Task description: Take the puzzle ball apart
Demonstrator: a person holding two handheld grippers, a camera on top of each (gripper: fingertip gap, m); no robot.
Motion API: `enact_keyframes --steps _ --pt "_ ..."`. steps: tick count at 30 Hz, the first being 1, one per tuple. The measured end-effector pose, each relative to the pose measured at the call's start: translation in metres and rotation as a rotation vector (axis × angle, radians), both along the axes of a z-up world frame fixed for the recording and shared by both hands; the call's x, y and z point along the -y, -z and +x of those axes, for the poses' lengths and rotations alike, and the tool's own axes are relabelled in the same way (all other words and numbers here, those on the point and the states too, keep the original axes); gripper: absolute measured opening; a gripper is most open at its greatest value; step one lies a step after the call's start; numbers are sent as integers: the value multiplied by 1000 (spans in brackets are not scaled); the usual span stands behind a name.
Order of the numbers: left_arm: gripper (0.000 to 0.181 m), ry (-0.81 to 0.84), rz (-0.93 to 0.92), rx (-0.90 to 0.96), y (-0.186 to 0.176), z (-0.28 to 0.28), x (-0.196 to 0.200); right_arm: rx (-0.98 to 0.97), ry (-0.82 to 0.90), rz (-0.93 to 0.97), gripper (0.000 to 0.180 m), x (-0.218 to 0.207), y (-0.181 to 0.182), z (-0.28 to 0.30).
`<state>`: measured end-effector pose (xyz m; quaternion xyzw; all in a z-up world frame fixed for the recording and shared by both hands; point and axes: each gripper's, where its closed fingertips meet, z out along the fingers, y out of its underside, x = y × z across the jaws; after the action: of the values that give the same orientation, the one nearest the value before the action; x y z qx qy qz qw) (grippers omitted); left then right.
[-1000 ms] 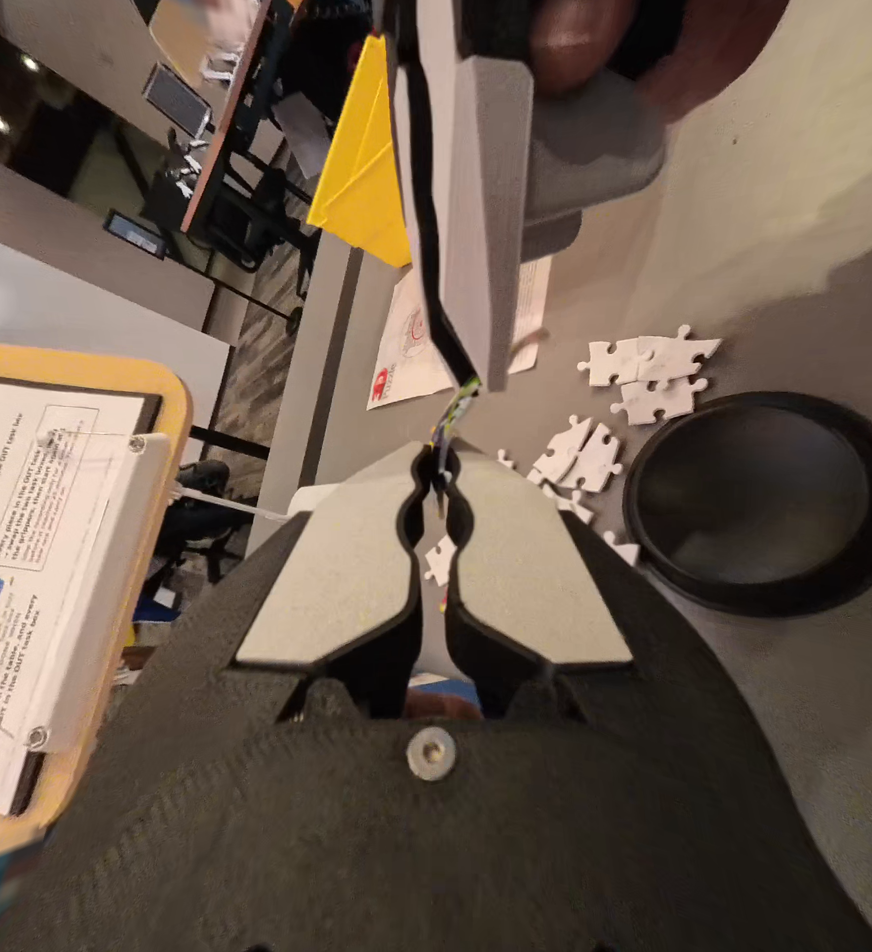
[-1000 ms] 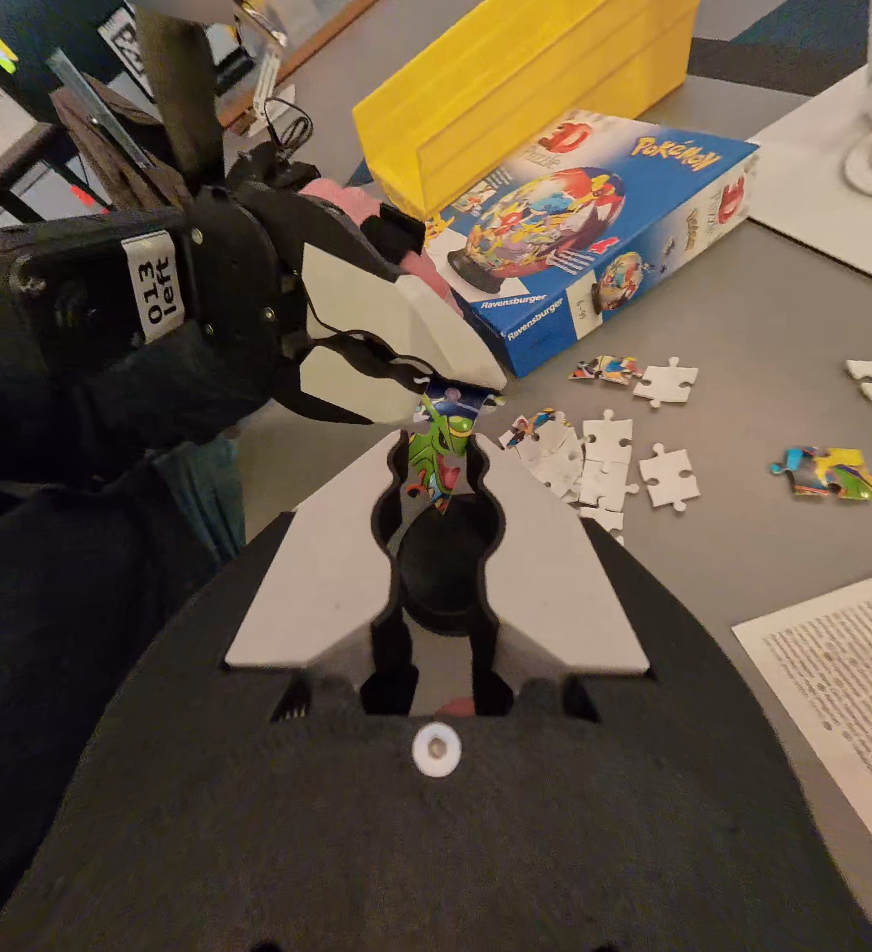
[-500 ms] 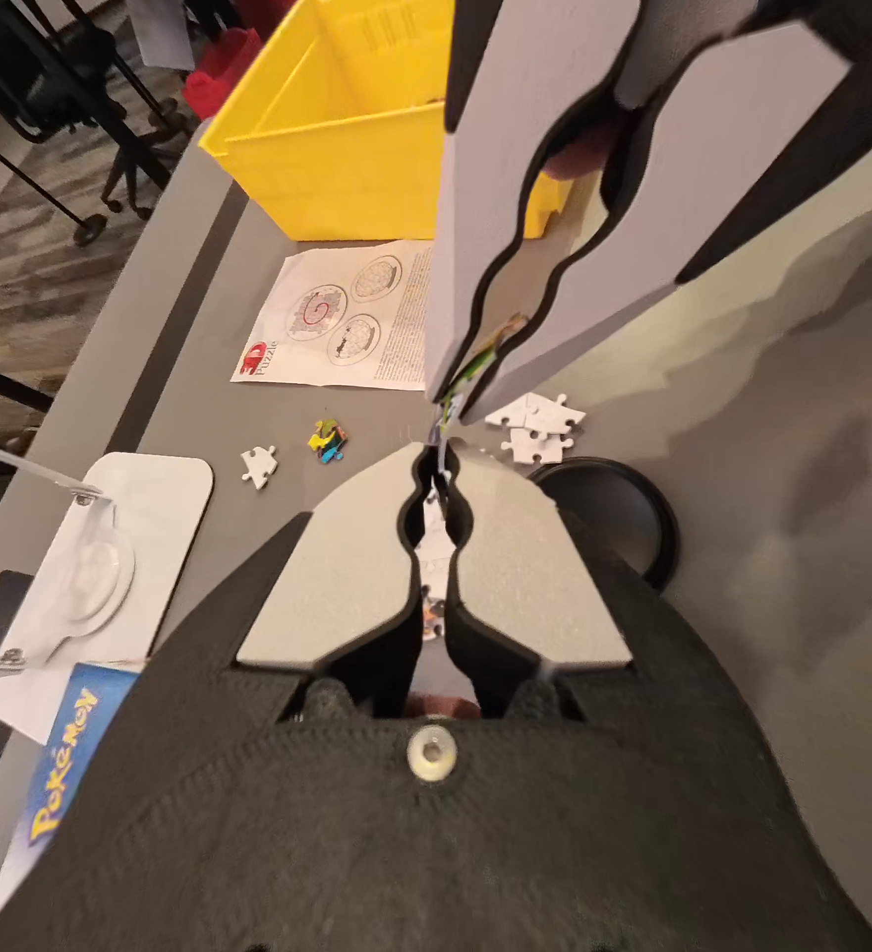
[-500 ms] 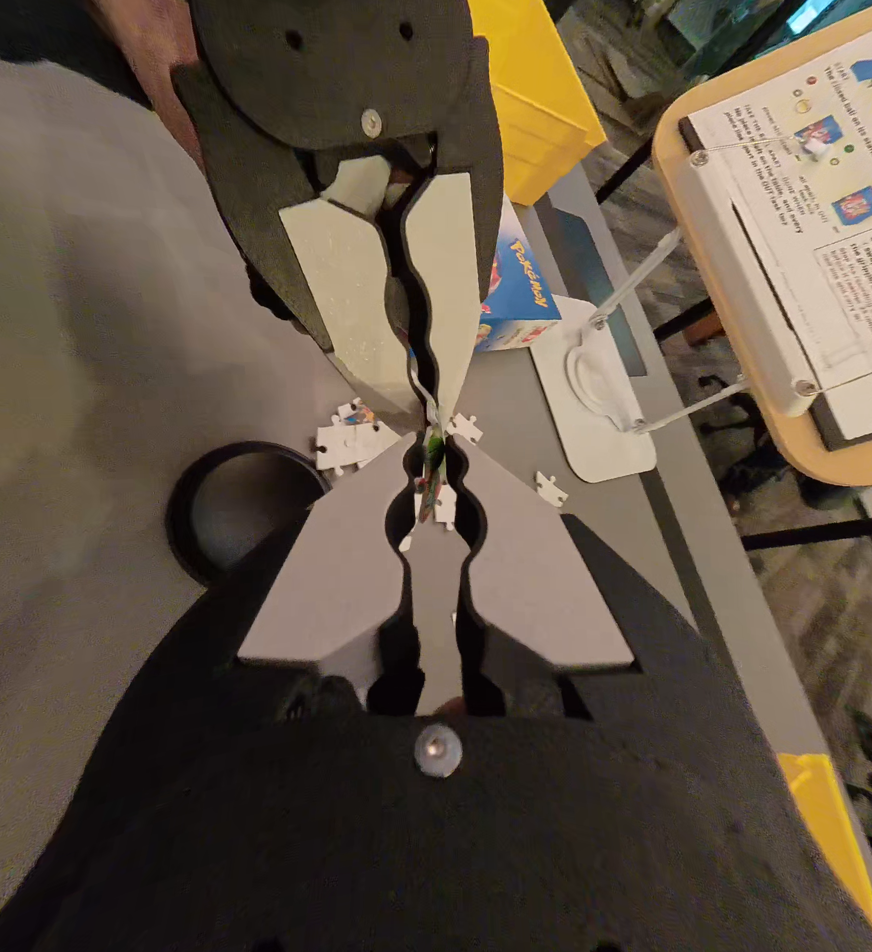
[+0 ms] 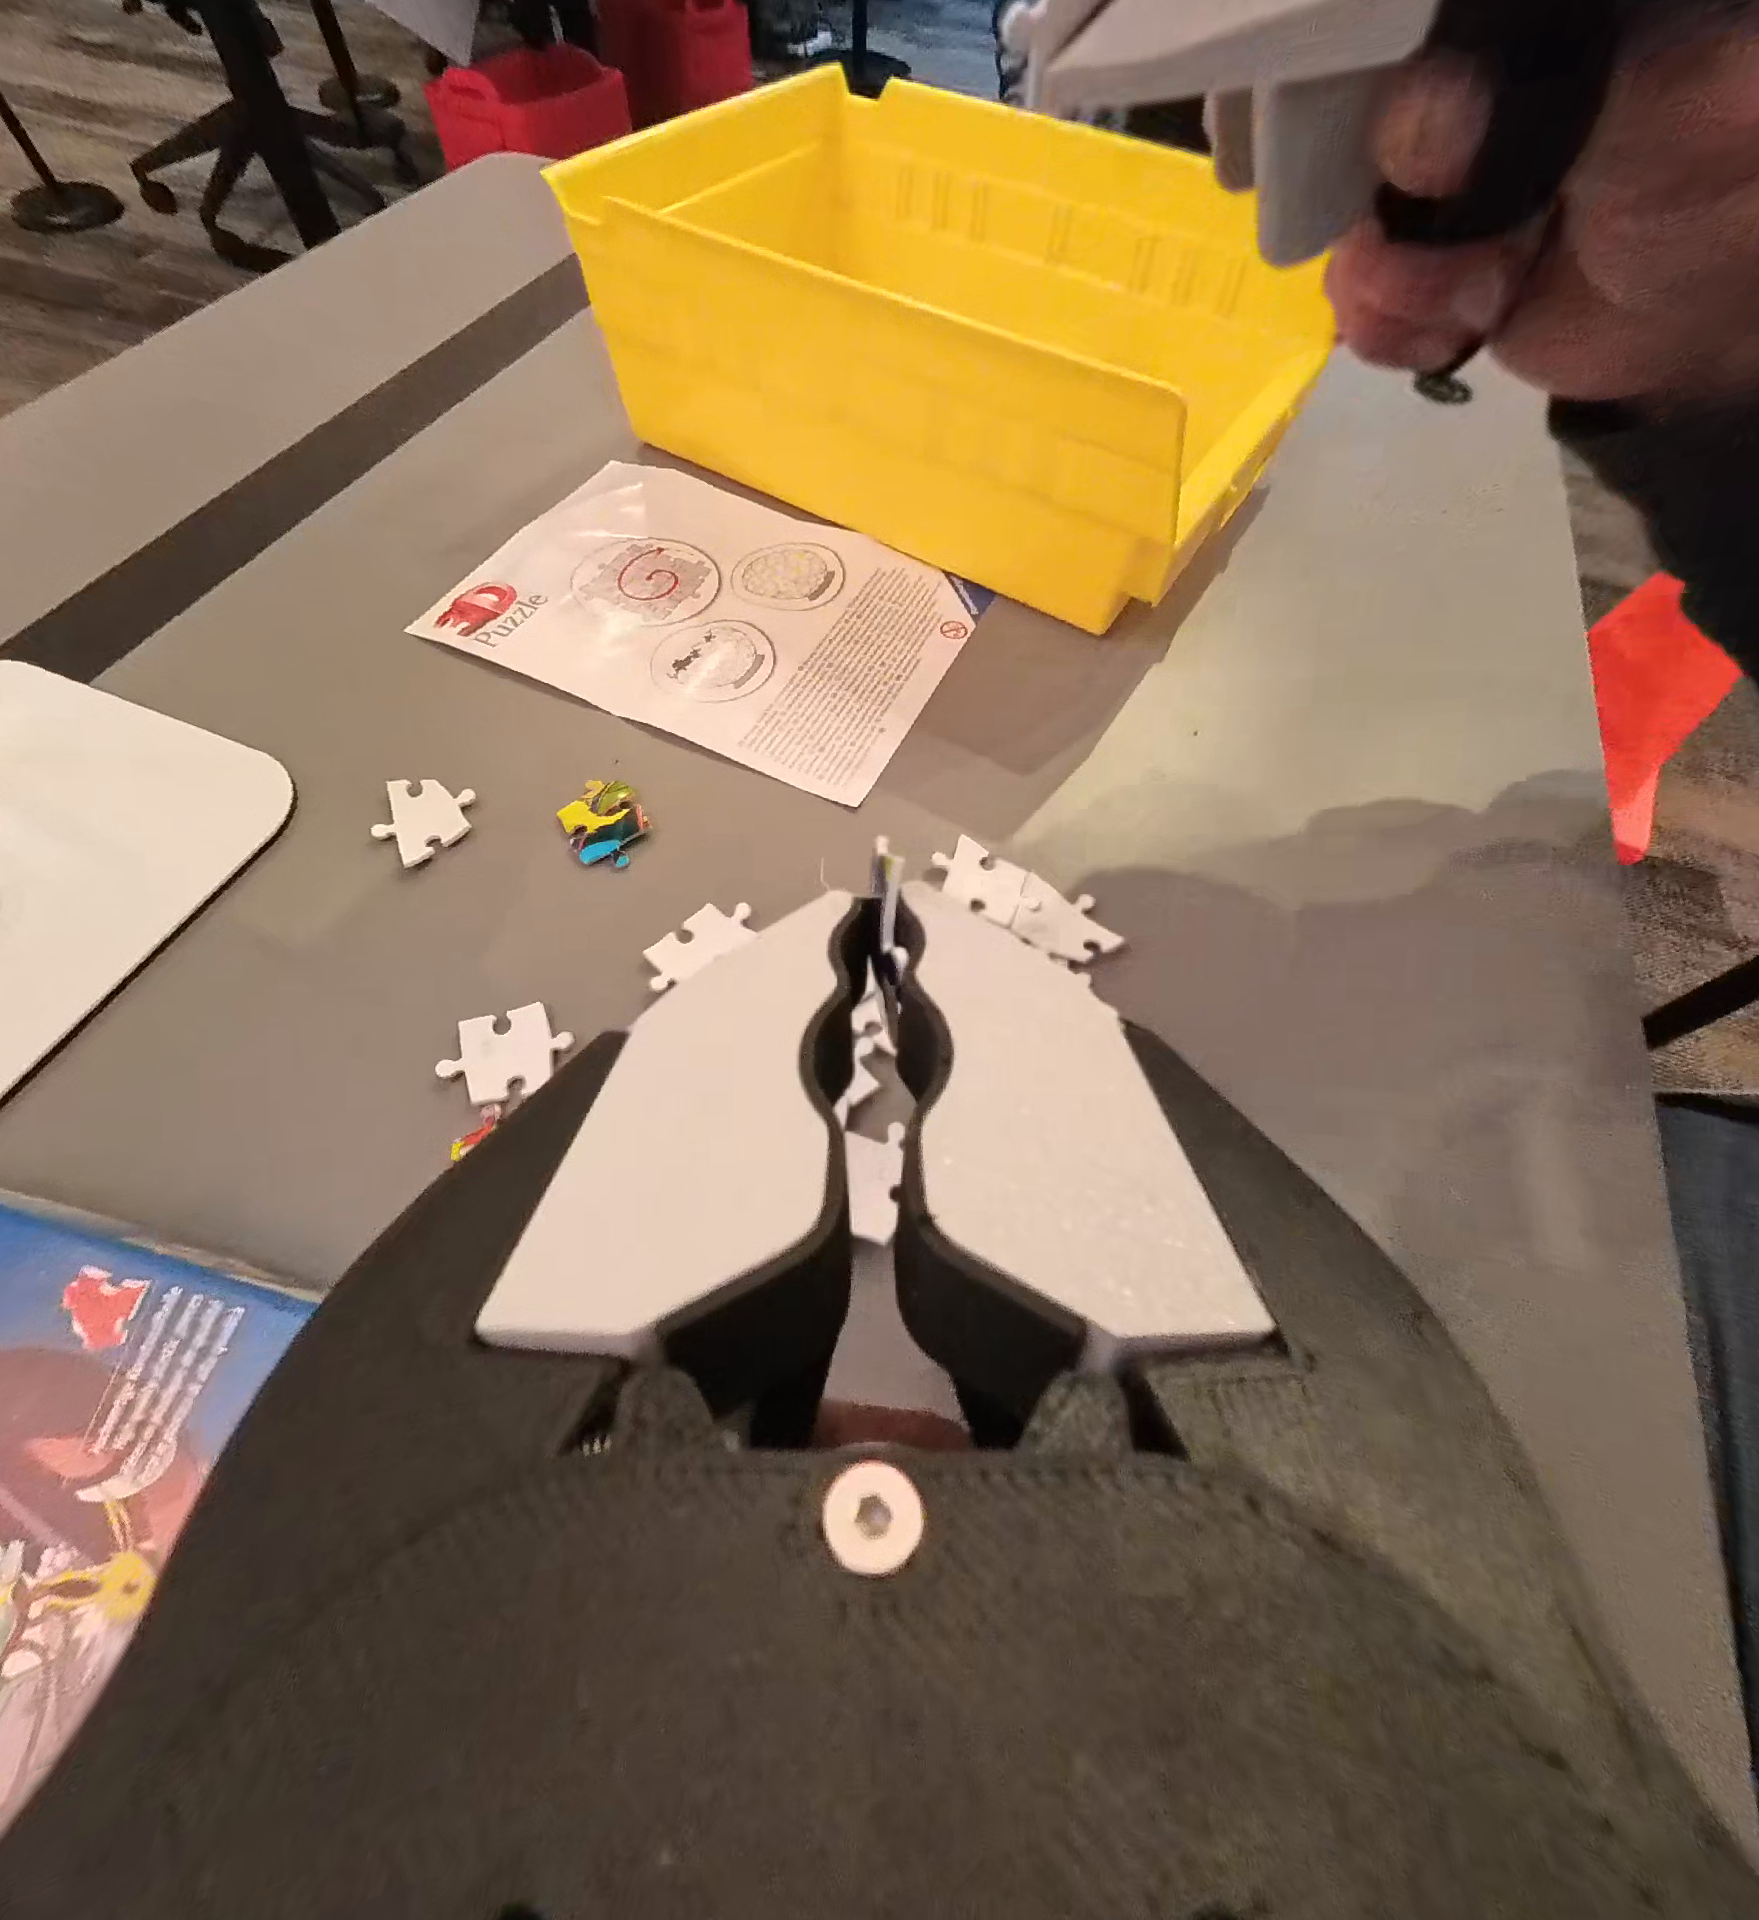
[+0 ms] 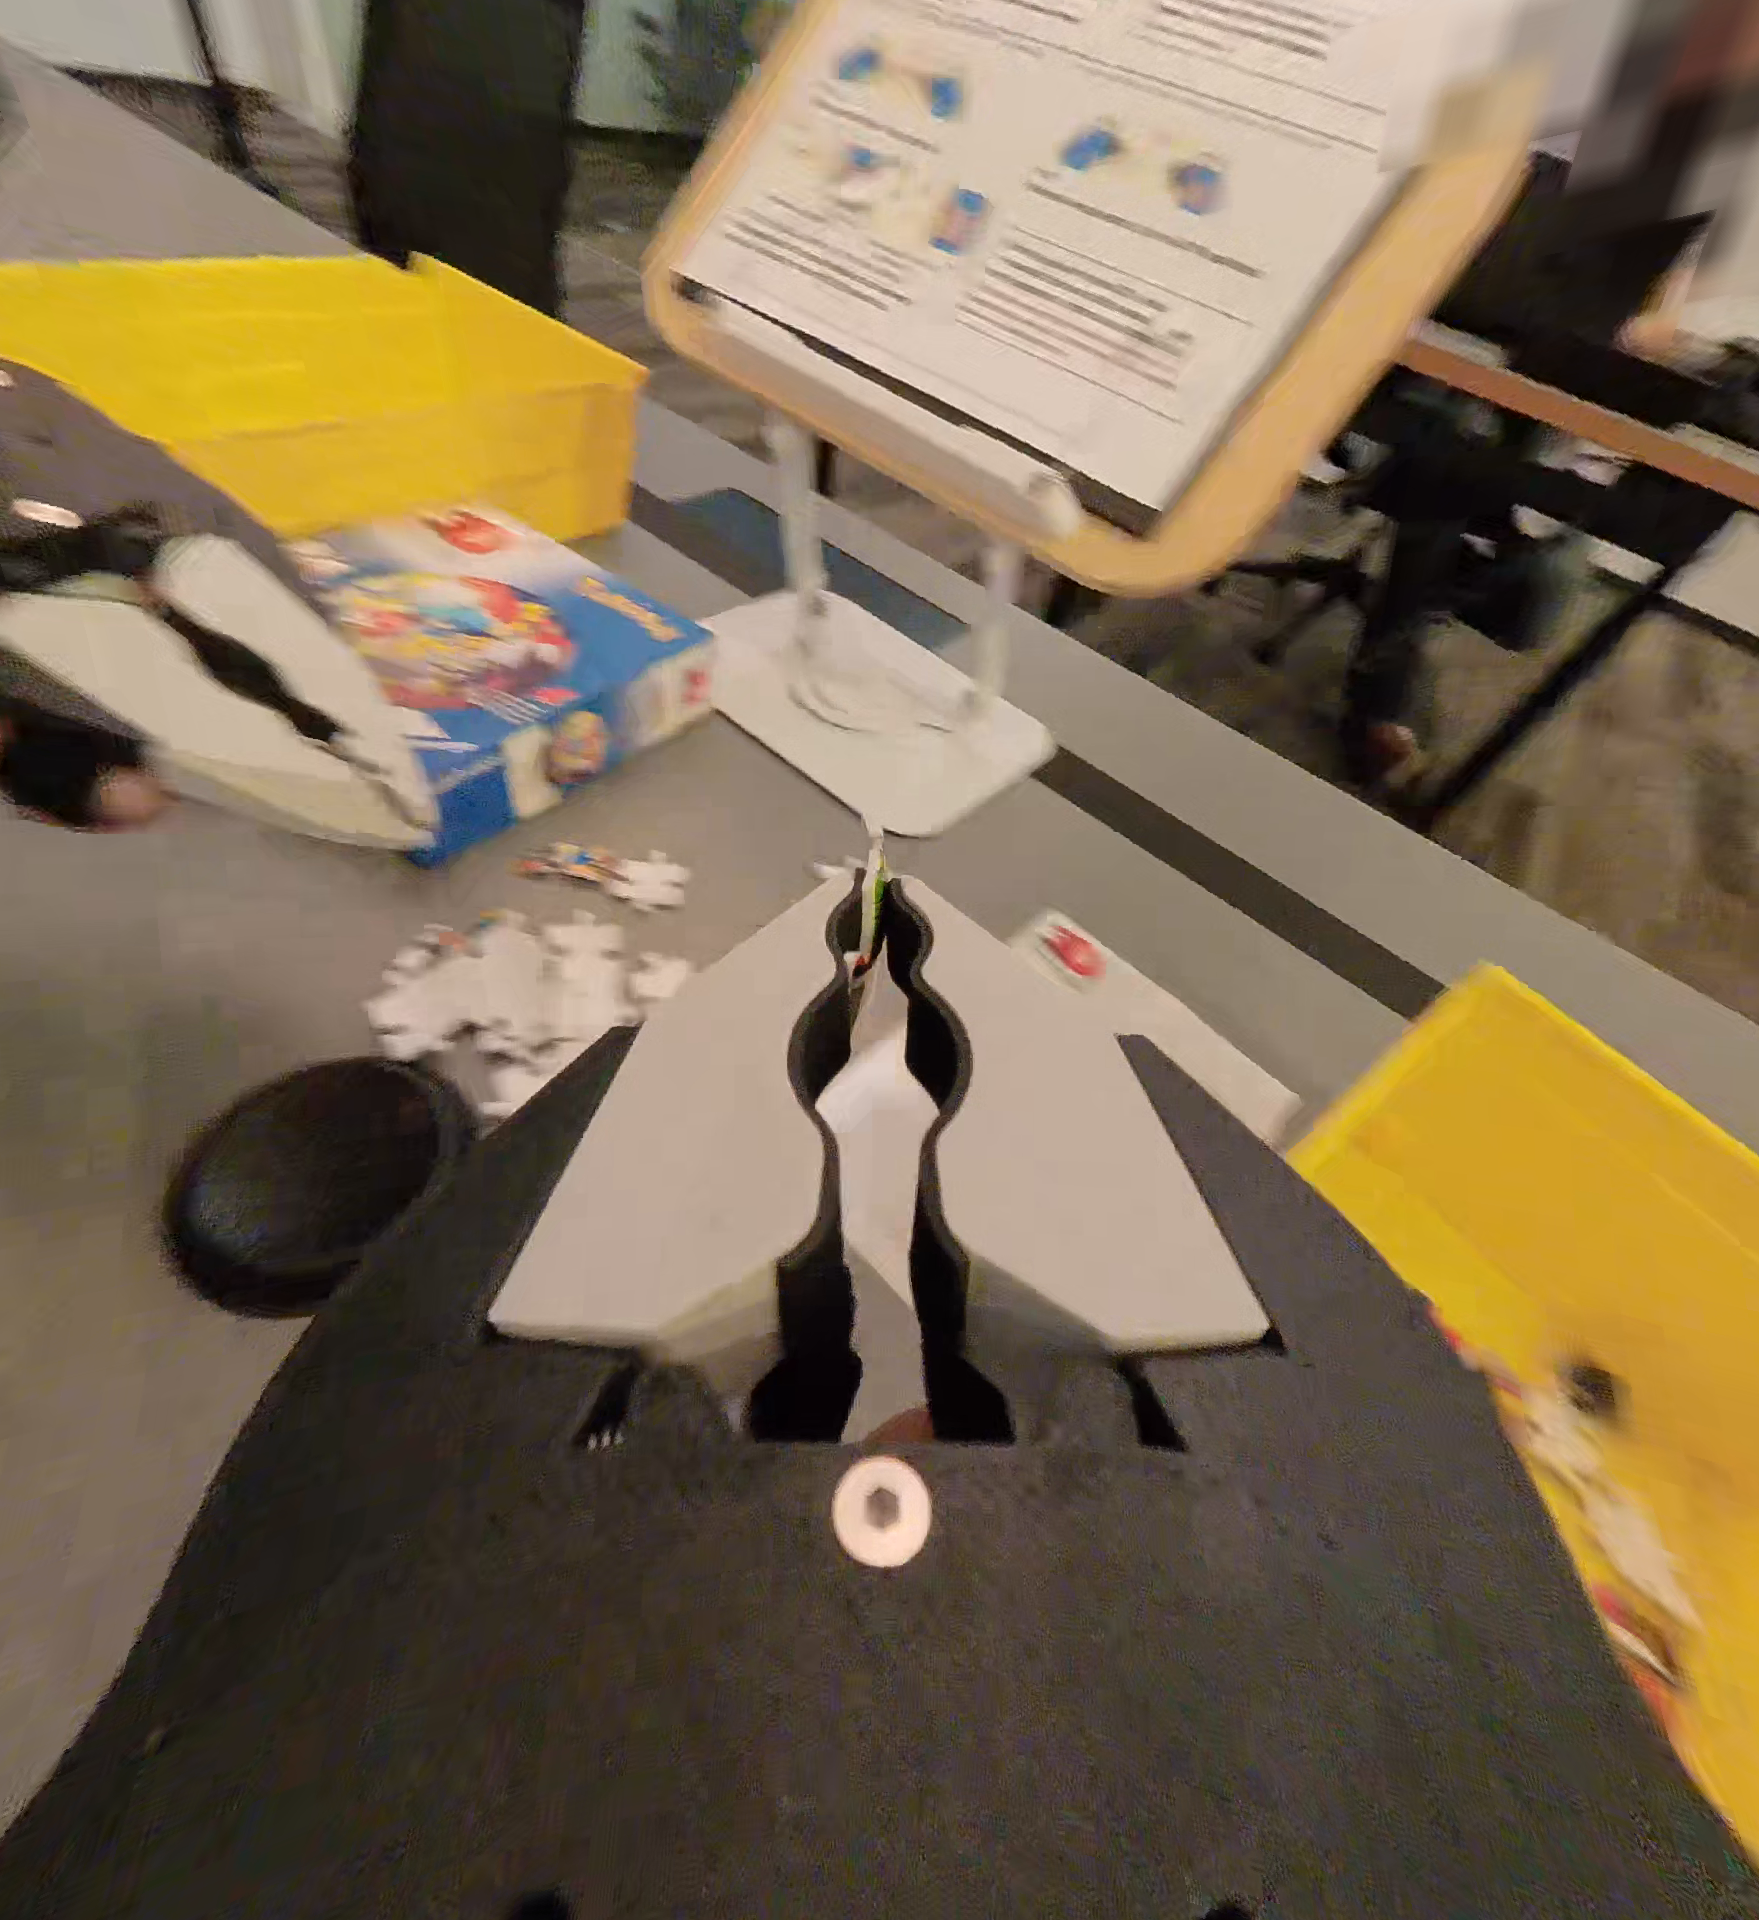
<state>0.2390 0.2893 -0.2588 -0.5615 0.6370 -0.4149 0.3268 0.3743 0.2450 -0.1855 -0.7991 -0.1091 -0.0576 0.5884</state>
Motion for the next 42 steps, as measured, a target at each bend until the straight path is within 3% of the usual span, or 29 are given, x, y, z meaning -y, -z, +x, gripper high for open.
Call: enact_keyframes --steps 1,2,3,4,5,8,10,13,15,20,24,26,29,32,35,37,39,42 --pt "2 -5 4 0 0 0 -1 32 103 -32 0 6 5 35" --pt "2 -2 3 6 0 0 -1 60 198 -101 20 11 17 66" --pt "2 7 -5 16 -2 2 2 82 276 -189 61 18 32 93" --pt "2 20 -13 28 -4 4 5 89 308 -223 66 23 39 107" --pt "2 29 -17 37 -6 6 9 85 306 -200 49 25 37 112" --pt "2 49 -25 58 -10 12 18 84 242 -137 38 28 21 93" --pt "2 80 -53 76 -14 16 26 32 48 -106 28 21 13 41" --pt "2 162 -96 124 -27 21 46 -157 -376 -74 21 19 2 -71" --pt "2 212 -104 154 -36 22 58 -180 -502 -86 21 17 7 -114" --pt "2 291 -116 178 -47 18 70 -301 -612 -66 0 13 1 -139" --pt "2 335 -127 196 -49 13 76 -391 -671 -97 0 18 2 -141" --pt "2 345 -149 226 -55 12 77 -397 -682 -99 17 23 1 -140" --pt "2 381 -159 250 -60 9 82 -395 -707 -76 1 26 -3 -143" --pt "3 396 -152 232 -57 10 85 -383 -708 -95 0 28 1 -144" --pt "10 380 -155 239 -57 11 81 -394 -655 -43 0 28 -9 -129" --pt "24 286 -61 193 -47 17 62 -364 -535 22 0 28 -23 -94" --pt "27 131 162 59 -19 22 20 -246 -302 42 0 29 -23 -31" --pt "29 70 261 -25 -4 20 -9 -71 72 -70 0 43 6 75"
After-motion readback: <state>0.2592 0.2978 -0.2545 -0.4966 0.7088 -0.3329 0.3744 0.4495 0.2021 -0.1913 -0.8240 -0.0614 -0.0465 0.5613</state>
